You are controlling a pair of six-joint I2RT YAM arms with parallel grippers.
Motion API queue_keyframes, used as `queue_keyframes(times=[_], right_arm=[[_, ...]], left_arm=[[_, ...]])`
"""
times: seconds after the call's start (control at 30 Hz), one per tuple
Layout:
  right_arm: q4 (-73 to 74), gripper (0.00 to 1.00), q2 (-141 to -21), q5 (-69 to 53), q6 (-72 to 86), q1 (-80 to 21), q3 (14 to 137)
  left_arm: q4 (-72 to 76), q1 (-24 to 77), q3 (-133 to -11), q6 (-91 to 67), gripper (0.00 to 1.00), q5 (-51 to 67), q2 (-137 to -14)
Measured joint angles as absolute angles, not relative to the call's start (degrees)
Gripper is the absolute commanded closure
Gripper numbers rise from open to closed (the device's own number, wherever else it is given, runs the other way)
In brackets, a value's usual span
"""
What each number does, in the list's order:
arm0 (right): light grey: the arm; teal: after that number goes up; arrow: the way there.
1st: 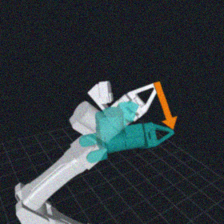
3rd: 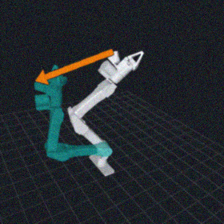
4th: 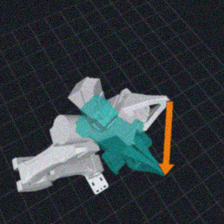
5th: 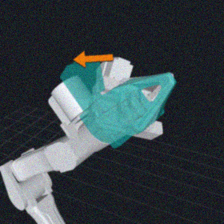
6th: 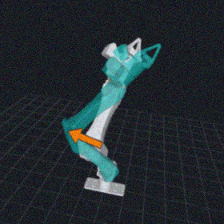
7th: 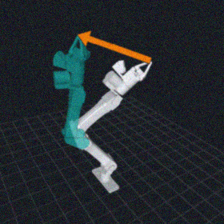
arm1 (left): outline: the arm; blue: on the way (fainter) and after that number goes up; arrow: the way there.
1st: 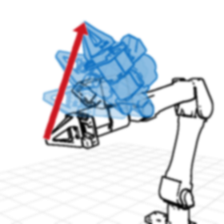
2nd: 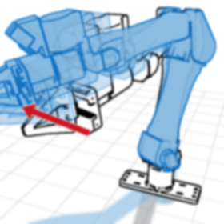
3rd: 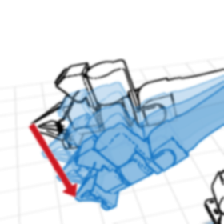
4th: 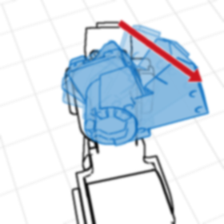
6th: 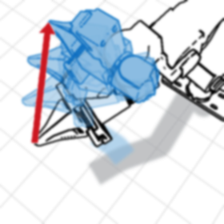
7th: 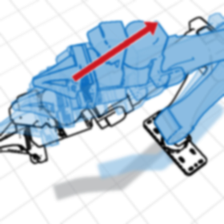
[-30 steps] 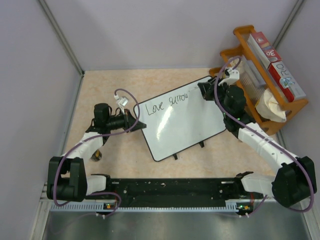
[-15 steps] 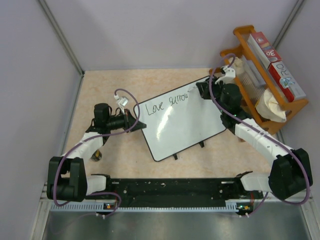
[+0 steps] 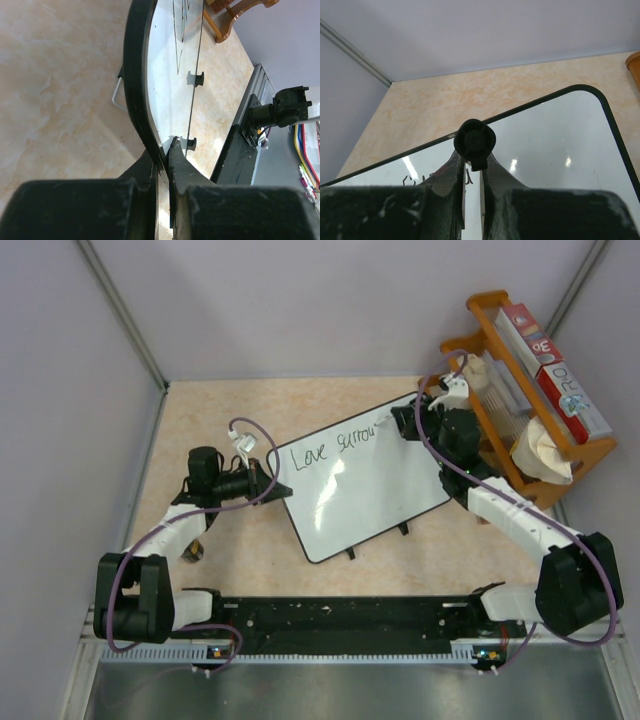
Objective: Write a sentence on the whiteboard
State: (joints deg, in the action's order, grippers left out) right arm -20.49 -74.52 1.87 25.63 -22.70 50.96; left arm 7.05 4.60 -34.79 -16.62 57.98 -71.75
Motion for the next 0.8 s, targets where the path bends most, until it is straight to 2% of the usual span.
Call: queue_keyframes(times=[0.8], right_arm=[[-21.47,1.0,-72.01,1.85,26.22,-22.7,46.61]], left_arm=[[6.83,4.6,-34.79,-16.73,1.0,57.78,-71.77]])
